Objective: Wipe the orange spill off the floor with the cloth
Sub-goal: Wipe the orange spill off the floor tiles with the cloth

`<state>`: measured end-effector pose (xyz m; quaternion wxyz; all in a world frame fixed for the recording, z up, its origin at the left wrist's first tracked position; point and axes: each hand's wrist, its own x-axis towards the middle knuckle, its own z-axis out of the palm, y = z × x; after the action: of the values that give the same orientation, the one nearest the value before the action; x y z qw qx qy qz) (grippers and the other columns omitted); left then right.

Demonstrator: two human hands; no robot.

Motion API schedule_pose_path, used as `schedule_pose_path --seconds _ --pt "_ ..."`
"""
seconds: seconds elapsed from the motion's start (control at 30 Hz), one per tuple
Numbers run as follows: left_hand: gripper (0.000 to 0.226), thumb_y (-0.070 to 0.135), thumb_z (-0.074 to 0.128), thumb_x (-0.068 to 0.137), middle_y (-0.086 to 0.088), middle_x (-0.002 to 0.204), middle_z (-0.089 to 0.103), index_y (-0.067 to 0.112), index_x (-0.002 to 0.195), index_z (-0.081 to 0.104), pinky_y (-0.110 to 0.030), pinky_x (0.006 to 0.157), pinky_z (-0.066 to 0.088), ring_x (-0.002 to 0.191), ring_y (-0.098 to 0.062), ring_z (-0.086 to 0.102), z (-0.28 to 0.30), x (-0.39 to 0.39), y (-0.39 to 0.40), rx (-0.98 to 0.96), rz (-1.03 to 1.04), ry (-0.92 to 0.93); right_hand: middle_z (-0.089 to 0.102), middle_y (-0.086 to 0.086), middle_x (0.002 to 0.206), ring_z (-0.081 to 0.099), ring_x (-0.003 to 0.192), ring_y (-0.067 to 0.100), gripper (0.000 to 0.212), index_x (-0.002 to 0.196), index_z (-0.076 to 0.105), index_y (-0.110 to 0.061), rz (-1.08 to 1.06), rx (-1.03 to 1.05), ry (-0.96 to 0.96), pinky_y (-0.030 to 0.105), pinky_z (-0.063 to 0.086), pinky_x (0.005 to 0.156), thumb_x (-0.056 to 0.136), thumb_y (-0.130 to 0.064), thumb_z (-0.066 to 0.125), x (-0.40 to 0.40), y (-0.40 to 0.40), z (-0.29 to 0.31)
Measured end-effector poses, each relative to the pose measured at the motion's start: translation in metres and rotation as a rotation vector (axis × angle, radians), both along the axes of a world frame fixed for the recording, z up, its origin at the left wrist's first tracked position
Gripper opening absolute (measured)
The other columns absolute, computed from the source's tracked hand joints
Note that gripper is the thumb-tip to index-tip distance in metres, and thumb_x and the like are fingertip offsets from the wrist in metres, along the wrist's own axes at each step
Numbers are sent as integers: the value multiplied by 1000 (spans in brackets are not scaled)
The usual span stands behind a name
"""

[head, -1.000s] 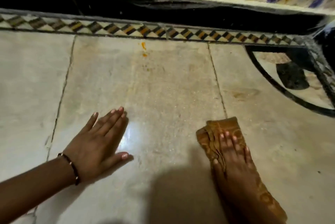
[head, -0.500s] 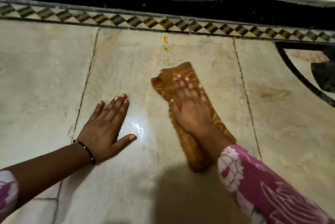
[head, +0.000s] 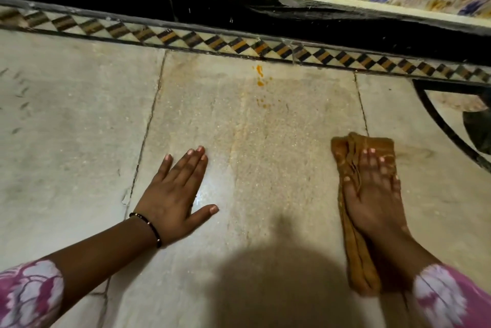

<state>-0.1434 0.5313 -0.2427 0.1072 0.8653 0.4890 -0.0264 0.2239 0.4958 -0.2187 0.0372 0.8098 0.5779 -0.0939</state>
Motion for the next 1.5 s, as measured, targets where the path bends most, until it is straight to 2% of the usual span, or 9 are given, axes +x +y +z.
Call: schedule_pose_path --seconds 0.1,0.23,0.47,0.63,0.8,1.07,1.23,1.4,1.5 --pt "88 70 19 89 -10 159 9 7 150 11 -48 115 9 146 -22 7 -1 0 1 -5 1 -7 -14 6 158 -12 144 23 68 148 -15 -17 -39 -57 -12 47 -2 117 95 -52 9 -38 61 -4" --pt "87 68 21 90 -10 158 9 5 150 12 -48 115 9 146 -22 7 -4 0 -1 22 -3 14 -9 4 159 -9 145 22 68 149 -10 -20 268 0 36 44 -9 114 92 -52 10 -105 98 -11" --pt "87 68 20 89 -11 158 12 5 149 15 -47 116 9 145 -23 10 -3 1 1 28 -7 10 17 0 157 11 145 17 63 150 20 -19 626 45 153 46 11 116 93 -46 29 -125 -8 -8" --pt "88 69 18 90 -10 158 9 5 150 13 -47 115 7 146 -23 7 -3 0 -1 27 1 18 -9 -8 155 -7 144 14 67 148 -8 -29 319 -95 113 41 -3 116 89 -58 4 -44 -65 -1" --pt "87 68 16 90 -11 158 6 6 150 8 -46 116 3 146 -22 4 -2 2 -1 10 -1 39 -14 2 158 -15 143 17 75 148 -13 -19 118 4 38 43 -9 116 84 -57 0 -53 13 -5" --pt "88 70 19 88 -9 158 7 8 150 10 -42 116 1 145 -21 6 -1 2 1 6 1 25 7 8 158 3 146 21 69 150 9 -12 438 99 118 50 1 116 93 -47 26 -174 15 -11" --pt "87 69 20 89 -10 158 10 7 150 13 -44 116 4 145 -21 7 -3 0 1 16 -1 17 23 1 153 23 142 17 62 147 29 -18 487 64 179 50 22 113 91 -46 33 -122 -73 -11" --pt "87 69 20 89 -8 159 6 8 150 10 -46 116 7 146 -20 4 -3 -1 -1 10 11 12 -4 -3 157 -6 143 13 70 148 -6 -23 174 4 69 46 -2 117 89 -56 9 -65 -34 -6" --pt "87 68 20 89 -9 159 6 8 150 9 -46 116 6 146 -22 5 -4 1 -1 11 13 19 -9 3 158 -11 144 18 75 149 -9 -18 25 10 32 46 -7 116 87 -56 6 -69 24 -10"
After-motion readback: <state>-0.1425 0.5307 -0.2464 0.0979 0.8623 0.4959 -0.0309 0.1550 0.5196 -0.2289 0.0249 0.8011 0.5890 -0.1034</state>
